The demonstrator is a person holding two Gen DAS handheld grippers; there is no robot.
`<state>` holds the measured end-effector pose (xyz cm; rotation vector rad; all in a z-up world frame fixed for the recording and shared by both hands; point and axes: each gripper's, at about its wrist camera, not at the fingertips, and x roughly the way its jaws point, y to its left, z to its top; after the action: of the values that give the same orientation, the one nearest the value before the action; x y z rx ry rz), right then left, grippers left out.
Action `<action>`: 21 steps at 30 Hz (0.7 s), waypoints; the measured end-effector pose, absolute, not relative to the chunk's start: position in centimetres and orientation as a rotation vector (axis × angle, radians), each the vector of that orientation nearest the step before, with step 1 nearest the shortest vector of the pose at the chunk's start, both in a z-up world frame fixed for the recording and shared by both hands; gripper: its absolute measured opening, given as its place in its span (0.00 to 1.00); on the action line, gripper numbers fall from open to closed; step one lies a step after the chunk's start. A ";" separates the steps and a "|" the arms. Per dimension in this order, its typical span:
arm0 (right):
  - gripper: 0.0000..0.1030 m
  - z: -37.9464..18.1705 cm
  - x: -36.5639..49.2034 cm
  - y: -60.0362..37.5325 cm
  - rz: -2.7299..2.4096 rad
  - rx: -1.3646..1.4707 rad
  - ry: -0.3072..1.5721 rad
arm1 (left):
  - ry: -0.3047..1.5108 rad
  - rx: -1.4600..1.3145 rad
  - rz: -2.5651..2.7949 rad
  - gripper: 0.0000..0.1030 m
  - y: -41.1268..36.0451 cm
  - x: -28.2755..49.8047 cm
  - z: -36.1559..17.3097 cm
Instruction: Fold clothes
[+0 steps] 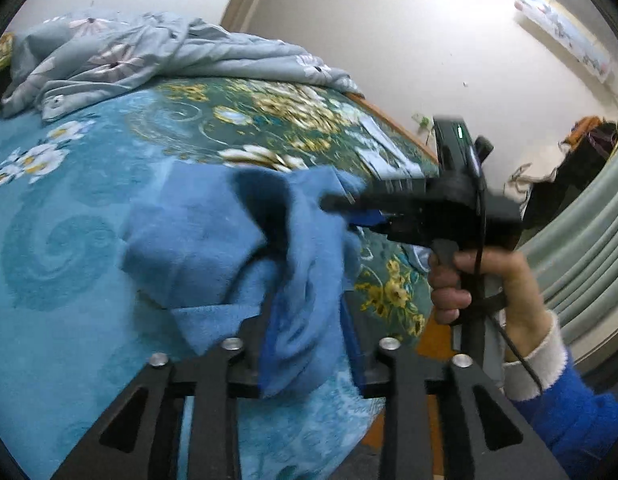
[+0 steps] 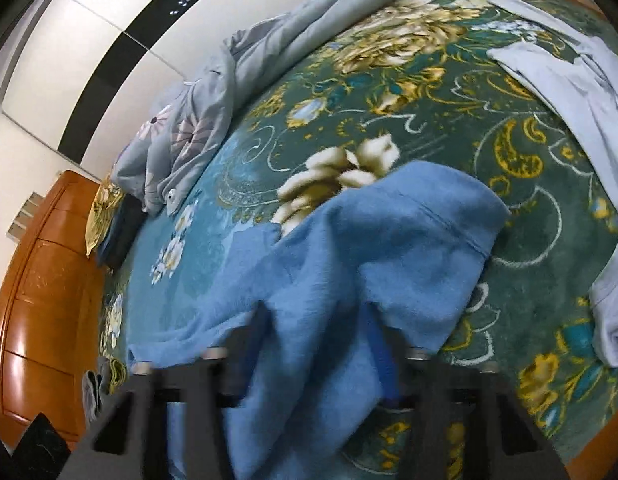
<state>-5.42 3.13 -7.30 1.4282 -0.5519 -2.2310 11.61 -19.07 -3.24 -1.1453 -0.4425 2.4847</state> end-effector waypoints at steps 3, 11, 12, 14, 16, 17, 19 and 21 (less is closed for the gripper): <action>0.09 -7.3 -5.1 3.1 -2.223 1.419 -0.493 | -0.473 -1.120 2.529 0.46 -21.7 11.3 -2.3; 0.08 -5.4 -1.6 4.5 -2.270 1.306 -0.147 | -0.247 -1.213 2.448 0.51 -20.8 1.3 -2.1; 0.08 -5.2 -1.2 4.8 -2.267 1.297 -0.138 | -0.200 -1.234 2.408 0.51 -19.9 -0.1 -2.6; 0.08 -4.8 -0.5 5.2 -2.264 1.278 -0.122 | -0.150 -1.266 2.301 0.51 -18.3 -2.2 -3.7; 0.08 -4.5 0.1 5.2 -2.263 1.266 -0.105 | -0.132 -1.310 2.196 0.51 -16.8 -3.9 -5.0; 0.08 -4.4 0.3 5.2 -2.262 1.261 -0.096 | -0.122 -1.323 2.164 0.51 -16.2 -4.4 -5.4; 0.08 -4.4 0.6 5.1 -2.261 1.255 -0.069 | -0.109 -1.353 2.110 0.51 -15.2 -5.2 -6.4; 0.08 -4.5 0.8 5.1 -2.261 1.253 -0.046 | -0.120 -1.386 2.065 0.51 -14.6 -5.7 -7.3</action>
<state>0.85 5.06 -4.52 1.2528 -0.0458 -2.2606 -5.66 -14.65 -7.35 -1.3857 -0.1200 2.0652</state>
